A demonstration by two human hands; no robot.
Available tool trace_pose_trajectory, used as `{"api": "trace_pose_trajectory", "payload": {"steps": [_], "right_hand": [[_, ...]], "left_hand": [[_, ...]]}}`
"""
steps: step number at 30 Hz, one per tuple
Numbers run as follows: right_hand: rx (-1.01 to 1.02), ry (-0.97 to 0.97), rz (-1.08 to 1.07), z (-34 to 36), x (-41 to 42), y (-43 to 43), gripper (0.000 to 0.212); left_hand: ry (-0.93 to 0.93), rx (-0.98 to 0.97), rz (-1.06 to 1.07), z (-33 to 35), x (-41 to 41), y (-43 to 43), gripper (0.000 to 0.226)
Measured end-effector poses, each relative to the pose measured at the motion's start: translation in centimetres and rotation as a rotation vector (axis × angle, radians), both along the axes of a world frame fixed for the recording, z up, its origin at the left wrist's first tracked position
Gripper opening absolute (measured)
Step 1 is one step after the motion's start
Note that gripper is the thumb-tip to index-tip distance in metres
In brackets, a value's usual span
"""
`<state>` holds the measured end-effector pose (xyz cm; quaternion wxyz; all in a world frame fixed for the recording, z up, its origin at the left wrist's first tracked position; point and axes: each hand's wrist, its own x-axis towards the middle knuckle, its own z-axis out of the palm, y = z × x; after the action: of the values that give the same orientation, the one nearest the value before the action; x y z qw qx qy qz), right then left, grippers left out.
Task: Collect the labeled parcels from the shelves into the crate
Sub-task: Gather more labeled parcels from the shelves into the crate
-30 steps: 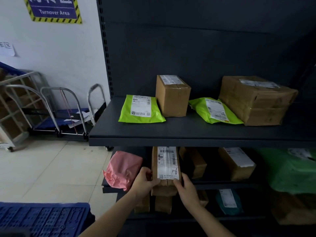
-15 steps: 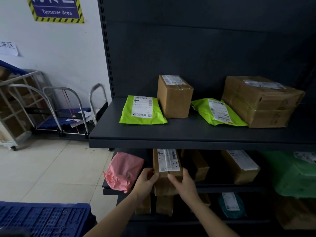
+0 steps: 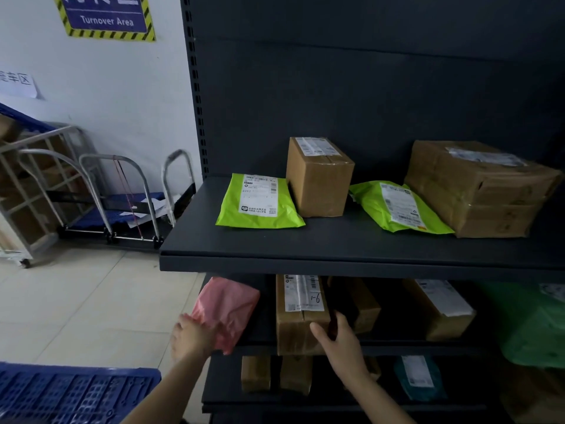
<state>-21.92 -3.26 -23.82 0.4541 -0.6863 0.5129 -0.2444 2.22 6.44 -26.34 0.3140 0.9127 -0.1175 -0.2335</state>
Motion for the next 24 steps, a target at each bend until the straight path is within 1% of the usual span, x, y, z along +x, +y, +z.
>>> {"api": "trace_pose_trajectory", "payload": {"steps": [2,4,5,6,8,9,11,13,15,17,19,20,21,23,24], "right_hand": [[-0.012,0.020,-0.006,0.0,-0.3,-0.1,0.069],[-0.017,0.030,0.000,0.1,-0.5,-0.2,0.070],[-0.018,0.039,0.006,0.0,-0.6,-0.2,0.071],[-0.018,0.047,0.013,0.0,-0.7,-0.2,0.071],[-0.025,0.053,0.019,0.0,-1.0,-0.2,0.069],[-0.032,0.053,0.014,0.0,-1.3,-0.2,0.068],[-0.055,0.055,0.002,0.0,-1.9,-0.4,0.065],[-0.096,0.068,-0.004,0.1,-2.5,-0.6,0.062],[-0.164,0.103,0.009,0.1,-3.2,-1.0,0.060],[-0.259,0.210,0.042,0.1,-4.0,-1.3,0.058],[-0.476,0.431,0.075,0.4,-4.7,-1.7,0.054],[-0.606,0.532,0.080,0.6,-4.9,-2.0,0.052],[-0.690,0.606,0.086,0.7,-5.2,-2.4,0.050],[-0.781,0.678,0.033,0.4,-5.6,-3.7,0.051],[-0.771,0.695,0.015,0.2,-5.6,-4.5,0.052]], "left_hand": [[0.098,0.012,0.008,-0.8,0.4,-0.3,0.076],[0.163,0.006,-0.007,-1.2,0.6,-0.6,0.058],[0.179,-0.010,-0.012,-2.6,1.1,-0.9,0.057],[0.196,-0.024,-0.010,-3.8,1.4,-1.4,0.064],[0.207,-0.060,0.003,-3.8,1.0,-1.8,0.080],[0.230,-0.103,0.006,-3.3,0.6,-1.9,0.081],[0.292,-0.194,0.043,0.4,-1.6,-1.7,0.075],[0.327,-0.280,0.106,1.1,-2.4,-2.0,0.074],[0.329,-0.335,0.147,0.9,-2.6,-2.4,0.078],[0.331,-0.359,0.180,0.8,-2.7,-2.7,0.085],[0.325,-0.367,0.182,0.8,-2.7,-3.1,0.084],[0.313,-0.355,0.170,0.5,-2.5,-3.4,0.081],[0.297,-0.332,0.156,0.5,-2.5,-3.5,0.076],[0.228,-0.305,0.132,0.6,-2.6,-3.8,0.063],[0.172,-0.299,0.118,1.0,-2.6,-3.9,0.055]]}}
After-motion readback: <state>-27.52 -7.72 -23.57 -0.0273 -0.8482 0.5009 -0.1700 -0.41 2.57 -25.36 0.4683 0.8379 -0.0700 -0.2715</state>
